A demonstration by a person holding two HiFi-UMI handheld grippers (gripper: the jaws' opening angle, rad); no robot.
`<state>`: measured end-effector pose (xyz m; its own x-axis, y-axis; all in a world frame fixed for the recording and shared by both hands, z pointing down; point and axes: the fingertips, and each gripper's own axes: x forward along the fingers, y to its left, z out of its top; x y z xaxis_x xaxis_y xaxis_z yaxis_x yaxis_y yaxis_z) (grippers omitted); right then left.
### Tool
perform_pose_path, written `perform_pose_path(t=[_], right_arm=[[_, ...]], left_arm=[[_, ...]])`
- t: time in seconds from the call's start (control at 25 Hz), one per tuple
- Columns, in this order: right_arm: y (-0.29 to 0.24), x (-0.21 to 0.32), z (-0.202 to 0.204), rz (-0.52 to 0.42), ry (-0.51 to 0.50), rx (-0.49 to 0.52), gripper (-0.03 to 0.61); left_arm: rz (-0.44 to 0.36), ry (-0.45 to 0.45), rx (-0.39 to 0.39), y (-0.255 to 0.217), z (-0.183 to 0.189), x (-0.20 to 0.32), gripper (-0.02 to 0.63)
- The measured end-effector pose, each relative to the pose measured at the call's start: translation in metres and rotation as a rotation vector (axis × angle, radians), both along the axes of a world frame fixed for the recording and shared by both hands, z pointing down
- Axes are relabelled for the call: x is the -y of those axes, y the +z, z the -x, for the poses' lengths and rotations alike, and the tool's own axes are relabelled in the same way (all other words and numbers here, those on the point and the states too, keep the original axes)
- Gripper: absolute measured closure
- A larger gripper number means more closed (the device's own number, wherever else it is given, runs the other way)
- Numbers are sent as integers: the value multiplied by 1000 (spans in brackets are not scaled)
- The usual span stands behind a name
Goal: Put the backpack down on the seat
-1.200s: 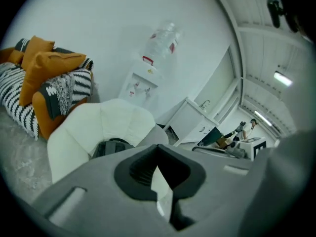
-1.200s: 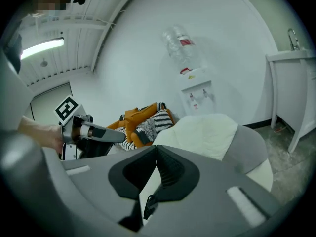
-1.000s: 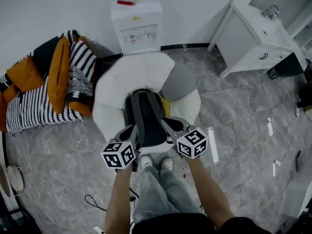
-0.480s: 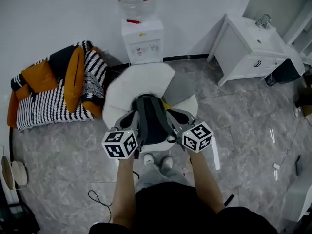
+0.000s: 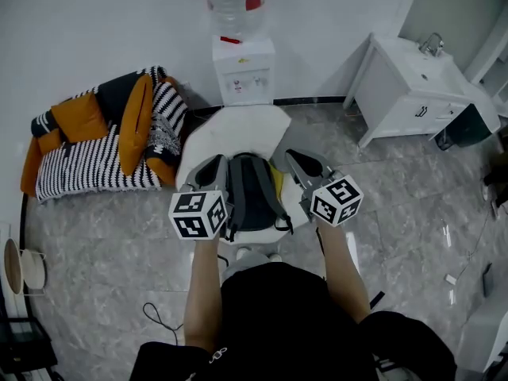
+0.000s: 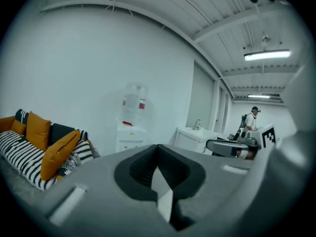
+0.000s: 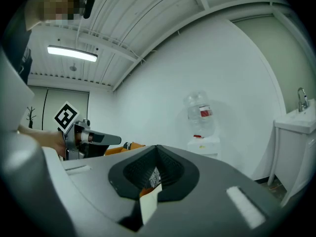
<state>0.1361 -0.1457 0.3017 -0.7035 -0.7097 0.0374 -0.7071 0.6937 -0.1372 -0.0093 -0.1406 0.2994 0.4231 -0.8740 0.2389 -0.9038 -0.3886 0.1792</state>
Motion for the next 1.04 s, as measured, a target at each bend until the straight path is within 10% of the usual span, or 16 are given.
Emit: perform_pose_path(t=[1.04], right_arm=[[-18, 27, 13, -86, -25, -52, 571]], left_arm=[[-48, 34, 12, -14, -16, 21, 615]])
